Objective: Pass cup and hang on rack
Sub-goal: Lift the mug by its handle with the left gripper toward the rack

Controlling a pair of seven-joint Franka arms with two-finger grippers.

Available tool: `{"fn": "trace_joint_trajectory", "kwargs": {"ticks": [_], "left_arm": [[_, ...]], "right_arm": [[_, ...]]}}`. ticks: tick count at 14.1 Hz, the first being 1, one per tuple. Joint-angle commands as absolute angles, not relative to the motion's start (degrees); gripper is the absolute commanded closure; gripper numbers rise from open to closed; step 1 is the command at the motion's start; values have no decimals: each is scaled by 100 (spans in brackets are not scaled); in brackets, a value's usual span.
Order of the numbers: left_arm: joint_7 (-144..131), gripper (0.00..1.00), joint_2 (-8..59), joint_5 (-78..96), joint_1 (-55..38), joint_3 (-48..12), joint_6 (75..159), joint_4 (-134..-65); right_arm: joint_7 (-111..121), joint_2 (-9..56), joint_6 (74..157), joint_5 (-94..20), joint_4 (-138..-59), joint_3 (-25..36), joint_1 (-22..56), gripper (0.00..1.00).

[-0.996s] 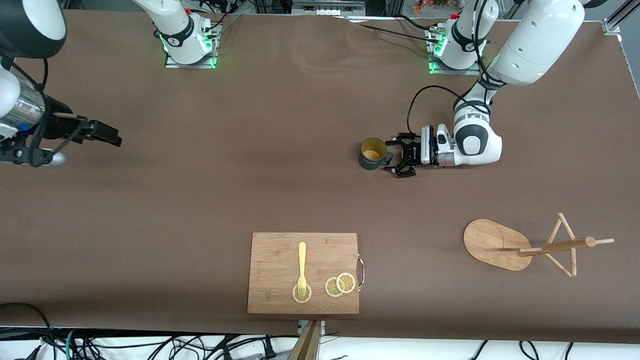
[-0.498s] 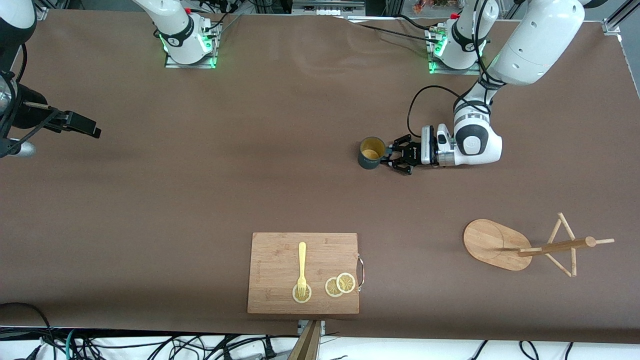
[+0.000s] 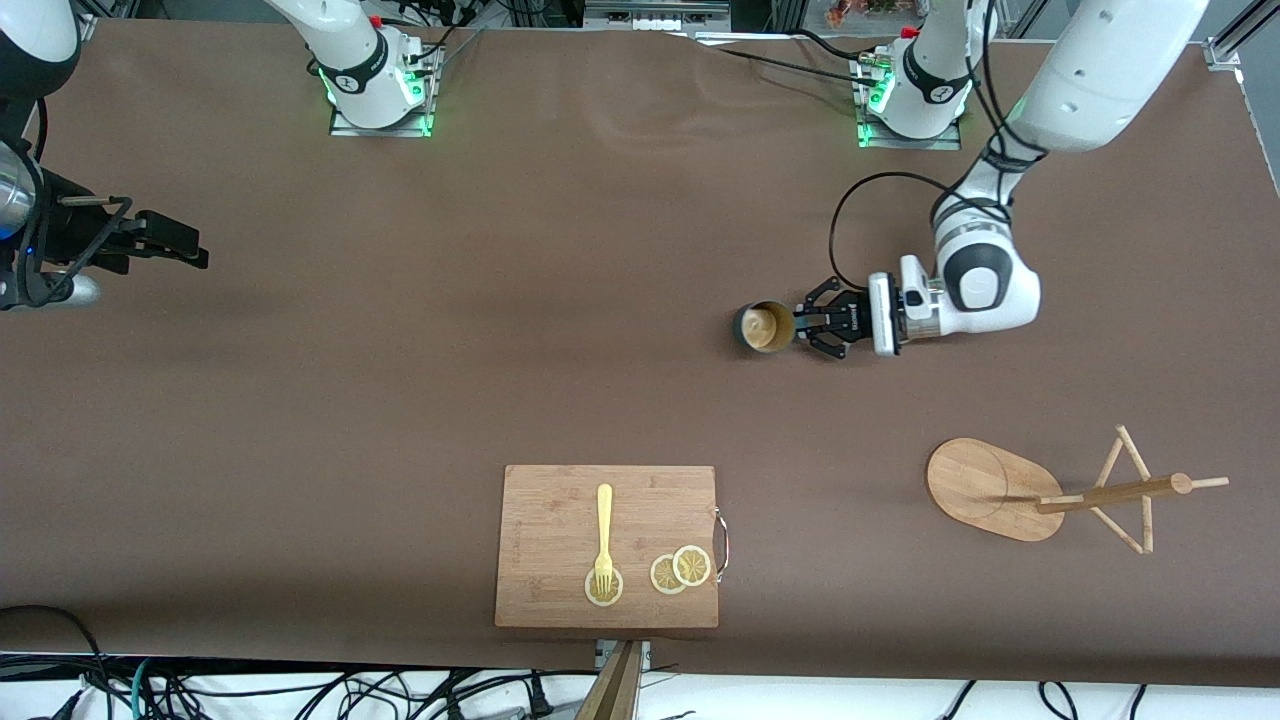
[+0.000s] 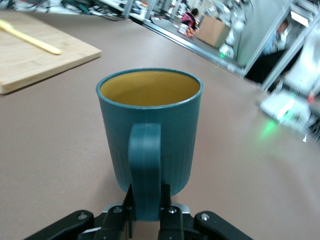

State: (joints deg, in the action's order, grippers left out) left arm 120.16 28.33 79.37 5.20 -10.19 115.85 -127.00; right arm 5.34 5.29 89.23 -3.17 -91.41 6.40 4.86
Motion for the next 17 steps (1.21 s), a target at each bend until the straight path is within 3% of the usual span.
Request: {"fn": "trace_joint_trajectory", "kwargs": {"ticks": [1,6,12,17], "left_arm": [[9939,100,2067,7244,1149,-1037,10954,-12885],[6825,100,1723,6680,2450,-1028,9355,-12806],[4425,100,1442,6724,3593,-1028,8167,-12692],[2760,100,1651,6680,4358,-1037,7621,-11823]], "right_arm": [[581,501,8912,-334,-9097,659,466,0],[246,413,8912,-237,-9141,668,466,0],[246,545,8982,17,-9132,650,510,0],[281,633,9026,141,-8947,624,642,0]]}}
